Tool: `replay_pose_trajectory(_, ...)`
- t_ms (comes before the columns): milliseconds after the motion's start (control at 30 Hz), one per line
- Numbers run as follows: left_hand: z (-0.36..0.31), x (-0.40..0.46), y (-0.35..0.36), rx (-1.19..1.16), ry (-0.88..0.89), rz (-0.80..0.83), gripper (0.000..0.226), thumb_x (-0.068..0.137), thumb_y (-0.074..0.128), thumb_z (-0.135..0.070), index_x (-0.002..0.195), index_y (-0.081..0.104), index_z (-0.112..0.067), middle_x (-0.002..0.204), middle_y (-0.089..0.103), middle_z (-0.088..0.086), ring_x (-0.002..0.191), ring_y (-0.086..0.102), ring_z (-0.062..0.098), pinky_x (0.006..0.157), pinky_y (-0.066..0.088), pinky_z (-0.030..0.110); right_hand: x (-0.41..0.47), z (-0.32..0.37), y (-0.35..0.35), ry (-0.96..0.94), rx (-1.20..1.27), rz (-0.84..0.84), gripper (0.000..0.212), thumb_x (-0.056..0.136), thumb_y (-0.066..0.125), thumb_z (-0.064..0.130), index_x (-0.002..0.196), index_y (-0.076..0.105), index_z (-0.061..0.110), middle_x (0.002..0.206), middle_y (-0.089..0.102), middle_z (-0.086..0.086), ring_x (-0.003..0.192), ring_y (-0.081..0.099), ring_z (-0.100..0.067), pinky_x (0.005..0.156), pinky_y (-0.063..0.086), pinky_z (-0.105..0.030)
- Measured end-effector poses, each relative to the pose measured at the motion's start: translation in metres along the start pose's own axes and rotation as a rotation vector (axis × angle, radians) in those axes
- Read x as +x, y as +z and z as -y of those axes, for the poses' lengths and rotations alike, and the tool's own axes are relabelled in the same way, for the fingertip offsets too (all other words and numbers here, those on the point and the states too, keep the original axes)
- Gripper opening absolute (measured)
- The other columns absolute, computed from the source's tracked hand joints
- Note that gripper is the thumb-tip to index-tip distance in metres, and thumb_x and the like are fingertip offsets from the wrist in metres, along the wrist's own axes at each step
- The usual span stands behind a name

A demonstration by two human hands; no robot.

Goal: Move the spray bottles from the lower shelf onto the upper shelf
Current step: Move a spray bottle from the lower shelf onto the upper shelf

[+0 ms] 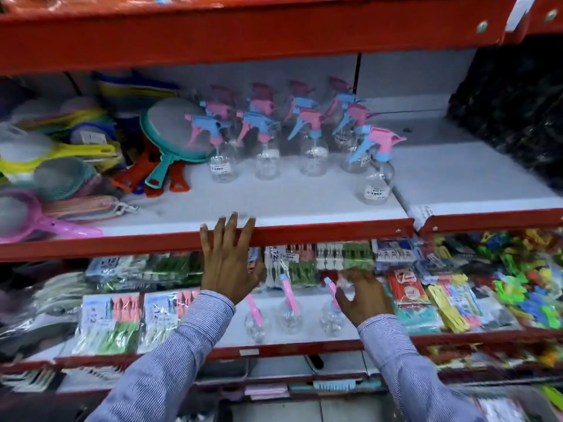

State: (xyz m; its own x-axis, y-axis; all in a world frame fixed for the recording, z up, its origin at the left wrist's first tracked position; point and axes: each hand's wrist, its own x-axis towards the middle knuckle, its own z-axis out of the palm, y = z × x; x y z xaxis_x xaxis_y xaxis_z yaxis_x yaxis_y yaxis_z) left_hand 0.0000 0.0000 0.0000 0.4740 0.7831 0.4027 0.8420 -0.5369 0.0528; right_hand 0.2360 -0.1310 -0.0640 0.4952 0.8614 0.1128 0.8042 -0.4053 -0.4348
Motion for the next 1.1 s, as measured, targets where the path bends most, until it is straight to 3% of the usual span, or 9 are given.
replay_pose_trajectory(167, -0.003, 0.004, -0.001, -0.009, -0.023, -0.014, 0.079, 0.074, 0.069, -0.040, 0.144, 0.040, -0.021, 0.150, 0.040, 0.020, 0.138, 0.034, 0.042, 0.117, 0.012, 0.066, 0.011, -0.001, 0.042, 0.225, -0.005, 0.340, 0.049, 0.075, 0.070, 0.036, 0.116, 0.057, 0.012, 0.113, 0.067, -0.011, 0.106, 0.063, -0.030, 0.085, 0.055, -0.035)
replay_pose_trajectory(400, 0.000, -0.002, 0.000, 0.004, 0.002, -0.014, 0.077, 0.077, 0.065, -0.040, 0.145, 0.036, -0.022, 0.152, 0.037, 0.020, 0.140, 0.032, 0.042, 0.118, 0.010, 0.064, 0.024, 0.005, 0.050, 0.274, -0.022, 0.358, 0.039, 0.073, 0.071, 0.025, 0.110, 0.062, 0.014, 0.109, 0.070, -0.010, 0.103, 0.066, -0.027, 0.087, 0.055, -0.032)
replay_pose_trajectory(500, 0.000, -0.001, 0.001, 0.011, -0.004, -0.008, 0.075, 0.077, 0.063, -0.041, 0.145, 0.036, -0.023, 0.152, 0.037, 0.020, 0.139, 0.032, 0.042, 0.118, 0.011, 0.064, 0.018, 0.018, 0.015, 0.243, 0.051, 0.293, 0.039, 0.066, 0.074, 0.024, 0.104, 0.067, 0.016, 0.100, 0.073, -0.009, 0.093, 0.069, -0.027, 0.075, 0.054, -0.026)
replay_pose_trajectory(600, -0.001, -0.001, 0.003, 0.014, -0.013, -0.021, 0.075, 0.075, 0.064, -0.041, 0.143, 0.039, -0.023, 0.151, 0.038, 0.019, 0.138, 0.033, 0.042, 0.119, 0.012, 0.063, 0.004, 0.040, -0.043, 0.158, 0.134, 0.208, 0.023, 0.065, 0.075, 0.023, 0.087, 0.073, 0.018, 0.082, 0.073, -0.006, 0.076, 0.066, -0.023, 0.060, 0.042, -0.019)
replay_pose_trajectory(733, -0.001, 0.000, 0.006, 0.009, -0.005, -0.028, 0.078, 0.070, 0.068, -0.038, 0.141, 0.042, -0.021, 0.150, 0.040, 0.021, 0.136, 0.035, 0.043, 0.117, 0.015, 0.065, -0.012, 0.073, -0.133, 0.011, 0.260, 0.005, 0.019, 0.064, 0.082, 0.027, 0.076, 0.067, 0.025, 0.070, 0.066, 0.004, 0.060, 0.060, -0.009, 0.050, 0.039, -0.009)
replay_pose_trajectory(833, -0.001, 0.000, 0.006, 0.007, -0.009, -0.017, 0.081, 0.068, 0.072, -0.038, 0.141, 0.042, -0.022, 0.150, 0.040, 0.021, 0.137, 0.035, 0.044, 0.117, 0.016, 0.066, -0.006, 0.097, -0.181, -0.101, 0.356, -0.159, 0.028, 0.064, 0.086, 0.034, 0.079, 0.063, 0.032, 0.063, 0.062, 0.014, 0.056, 0.055, 0.009, 0.052, 0.041, -0.001)
replay_pose_trajectory(900, 0.000, -0.001, 0.005, 0.010, -0.009, -0.011, 0.080, 0.069, 0.070, -0.039, 0.142, 0.041, -0.022, 0.150, 0.040, 0.021, 0.136, 0.036, 0.044, 0.116, 0.017, 0.067, 0.008, 0.112, -0.200, -0.141, 0.411, -0.257, 0.028, 0.065, 0.086, 0.038, 0.081, 0.064, 0.031, 0.061, 0.059, 0.016, 0.053, 0.053, 0.009, 0.055, 0.040, 0.001)
replay_pose_trajectory(1000, 0.000, -0.003, 0.004, 0.009, -0.010, 0.003, 0.080, 0.070, 0.066, -0.041, 0.143, 0.038, -0.024, 0.150, 0.040, 0.021, 0.137, 0.037, 0.043, 0.116, 0.020, 0.068, 0.044, 0.127, -0.206, -0.166, 0.478, -0.376, 0.028, 0.065, 0.086, 0.037, 0.082, 0.068, 0.023, 0.063, 0.064, 0.009, 0.051, 0.052, 0.004, 0.054, 0.038, -0.004)
replay_pose_trajectory(1100, 0.001, -0.004, 0.003, 0.007, -0.011, 0.012, 0.081, 0.071, 0.064, -0.042, 0.145, 0.035, -0.026, 0.151, 0.041, 0.019, 0.138, 0.038, 0.041, 0.116, 0.021, 0.066, 0.083, 0.134, -0.191, -0.135, 0.541, -0.396, 0.031, 0.065, 0.087, 0.034, 0.086, 0.073, 0.016, 0.072, 0.069, 0.002, 0.051, 0.055, -0.004, 0.061, 0.042, -0.021)
